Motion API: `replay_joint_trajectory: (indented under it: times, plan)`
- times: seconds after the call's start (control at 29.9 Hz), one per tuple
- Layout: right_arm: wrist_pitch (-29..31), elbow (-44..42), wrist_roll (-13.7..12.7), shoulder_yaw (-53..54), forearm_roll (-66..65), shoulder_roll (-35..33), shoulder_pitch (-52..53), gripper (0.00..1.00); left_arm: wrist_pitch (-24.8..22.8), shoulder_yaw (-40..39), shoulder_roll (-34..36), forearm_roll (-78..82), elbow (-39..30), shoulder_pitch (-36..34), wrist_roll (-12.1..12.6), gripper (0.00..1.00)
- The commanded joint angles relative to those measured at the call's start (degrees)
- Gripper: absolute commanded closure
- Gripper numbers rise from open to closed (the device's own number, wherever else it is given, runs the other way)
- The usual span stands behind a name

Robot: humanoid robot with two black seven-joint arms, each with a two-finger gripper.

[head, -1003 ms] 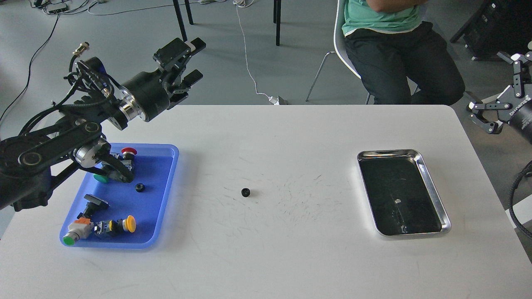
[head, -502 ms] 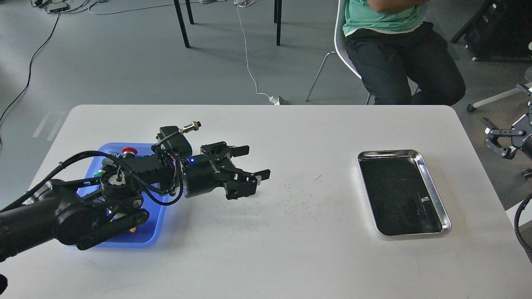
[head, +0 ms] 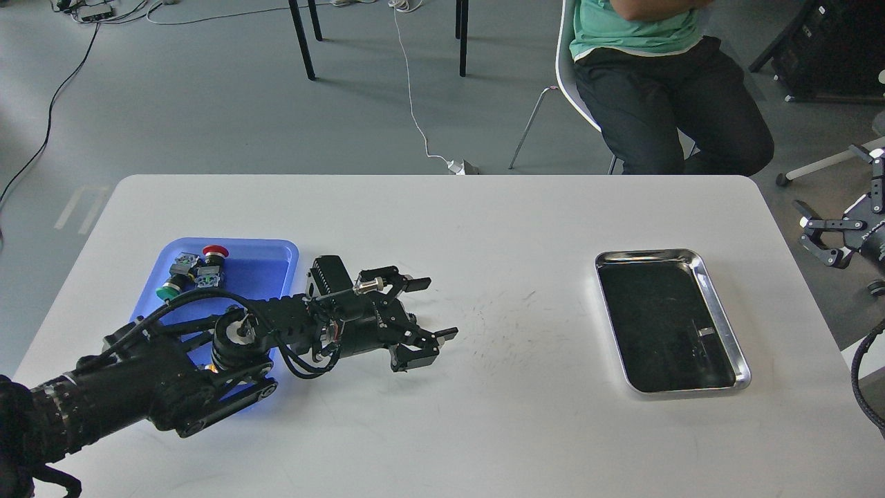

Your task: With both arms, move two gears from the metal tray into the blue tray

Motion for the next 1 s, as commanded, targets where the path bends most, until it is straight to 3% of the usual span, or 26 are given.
replay_joint_trajectory:
  times: [0.0,0.13,0.67,0.74,0.87,0.97]
  plan:
    - [0.0,-0.06,0.01,-0.01,0.0,0.0,-0.07,0.03,0.17,0.23,-0.55,-0.01,2.54,0.11,-0.02,0.14]
    - [0.0,0.03,0.01,-0.01,0.0,0.0,-0.07,0.03,0.26,0.23,-0.2,-0.01,3.34,1.07,-0.02,0.16]
    - [0.0,0.82,0.01,-0.1,0.0,0.79,0.02,0.03,1.58,0.31,0.77,-0.01,5.97,3.27,-0.19,0.38]
    - [0.0,0.82,0.09,-0.1,0.0,0.79,0.02,0.03,1.58,0.31,1.12,-0.01,6.15,3.27,-0.1,0.49]
    - [0.0,0.82,0.09,-0.01,0.0,0.79,0.02,0.03,1.58,0.31,1.38,-0.01,6.67,3.27,-0.1,0.59]
    - [0.0,0.82,0.09,-0.1,0.0,0.79,0.02,0.03,1.49,0.4,1.47,-0.01,6.76,3.36,-0.19,0.76]
